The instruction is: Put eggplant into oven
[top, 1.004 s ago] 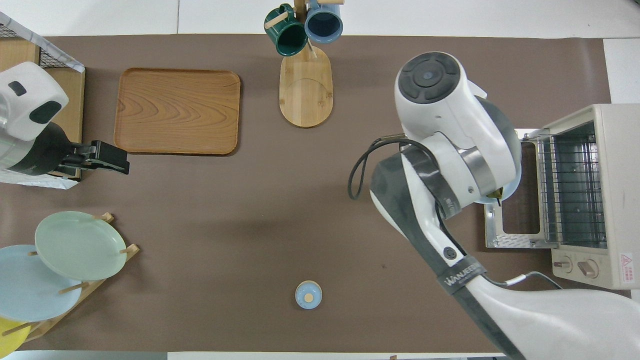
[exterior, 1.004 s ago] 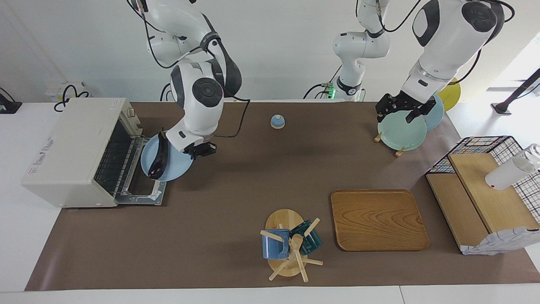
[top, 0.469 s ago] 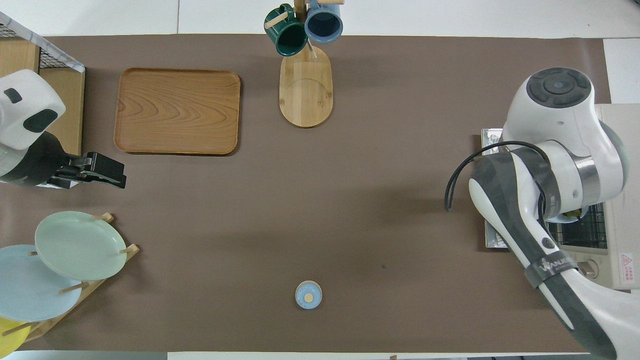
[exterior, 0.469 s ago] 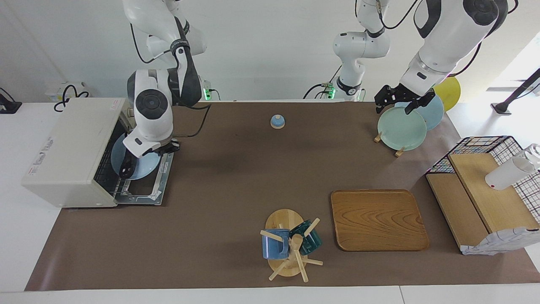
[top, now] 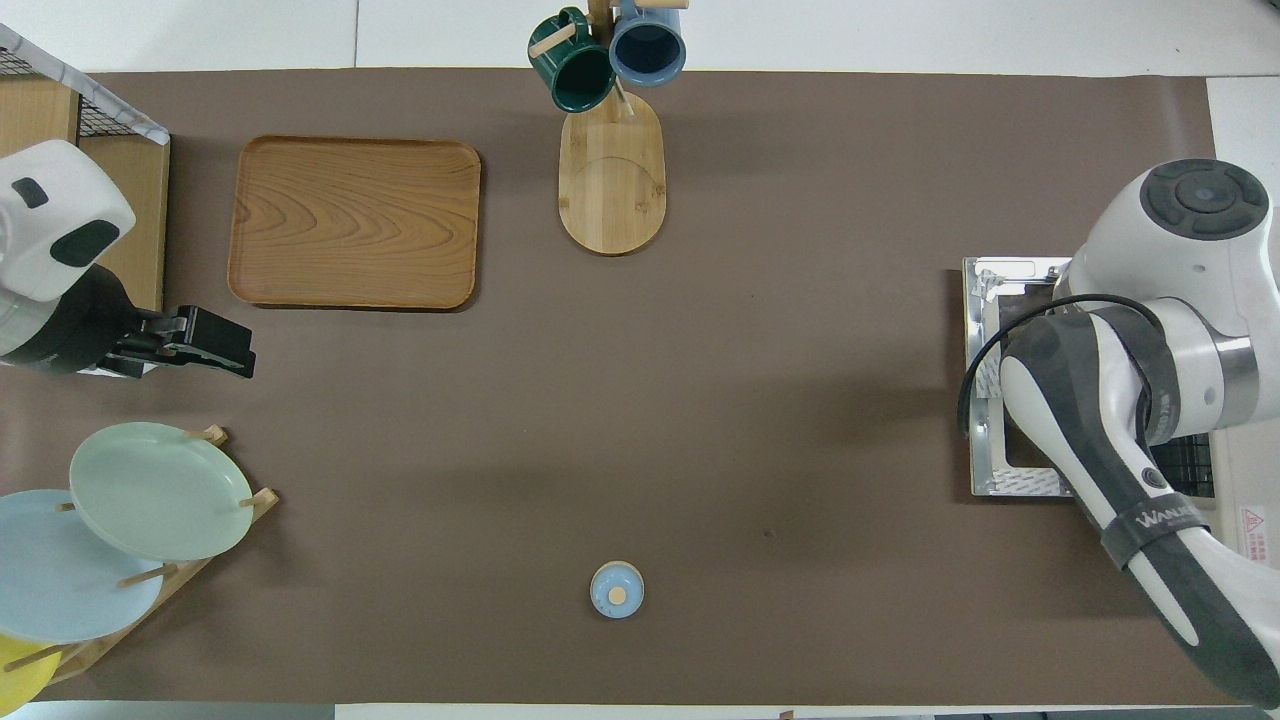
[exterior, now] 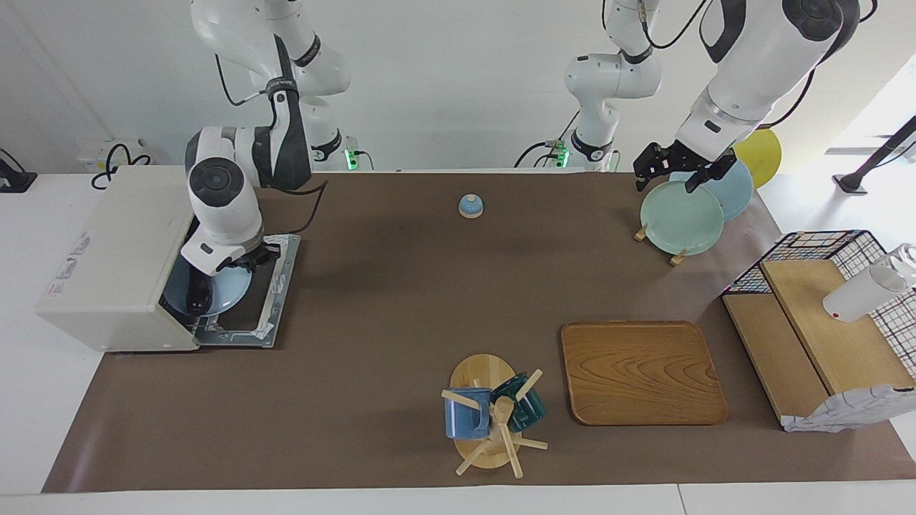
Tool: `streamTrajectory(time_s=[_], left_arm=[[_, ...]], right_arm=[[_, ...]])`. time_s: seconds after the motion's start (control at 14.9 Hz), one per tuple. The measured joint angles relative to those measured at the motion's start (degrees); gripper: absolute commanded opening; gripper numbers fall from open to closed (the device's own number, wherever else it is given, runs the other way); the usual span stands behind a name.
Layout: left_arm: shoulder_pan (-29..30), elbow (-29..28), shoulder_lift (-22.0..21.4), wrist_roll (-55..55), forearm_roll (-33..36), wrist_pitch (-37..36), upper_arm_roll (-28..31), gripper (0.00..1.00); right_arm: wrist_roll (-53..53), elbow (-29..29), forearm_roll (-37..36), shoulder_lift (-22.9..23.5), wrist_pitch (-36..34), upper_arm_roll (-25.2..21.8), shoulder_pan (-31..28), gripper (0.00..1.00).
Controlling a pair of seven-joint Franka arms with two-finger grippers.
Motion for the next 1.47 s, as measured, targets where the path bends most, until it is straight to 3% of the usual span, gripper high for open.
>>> streamTrajectory(time_s=[0.2, 0.27, 0.47, 0.6, 0.74, 0.8, 0.87, 1.21, 1.47], left_arm=[[0.01, 0.03, -0.03, 0.00, 0.00, 0.00, 0.00, 1.00], [0.01, 0.03, -0.03, 0.00, 0.00, 0.00, 0.00, 1.00], [0.09, 0.03, -0.03, -0.03, 0.00, 0.00, 0.06, 1.00], [0.35, 0.03, -0.03, -0.07, 0.00, 0.00, 0.10, 1.00], [0.65, 0.03, -0.03, -0.08, 0.00, 0.00, 0.09, 1.00], [0.70, 0.03, -0.03, -0.07, 0.00, 0.00, 0.09, 1.00], [0.71, 0.03, -0.03, -0.08, 0.00, 0.00, 0.09, 1.00], [0.72, 0.03, -0.03, -0.08, 0.00, 0.00, 0.09, 1.00], [0.77, 0.03, -0.03, -0.08, 0.00, 0.00, 0.12, 1.00]], right_arm=[[-3.69, -1.62, 0.00, -0.76, 1.21, 0.02, -1.33, 0.00], [-4.05, -1.88, 0.00, -0.93, 1.48, 0.03, -1.62, 0.05], [-4.22, -2.44, 0.00, -1.05, 1.75, 0.03, -2.12, 0.48], [-4.27, -2.74, 0.02, -1.05, 1.77, 0.04, -2.40, 0.55], [-4.31, -2.74, 0.58, -1.05, 1.81, 0.15, -2.43, 0.75], [-4.31, -2.65, 1.34, -1.06, 1.84, 0.38, -2.42, 0.78], [-4.31, -2.38, 2.71, -1.09, 1.91, 0.71, -2.36, 0.74], [1.05, -0.44, 7.13, -1.12, 4.66, 1.65, 3.20, 0.02], [11.25, -2.52, 7.14, 0.57, 10.43, 1.92, 7.88, 0.00]])
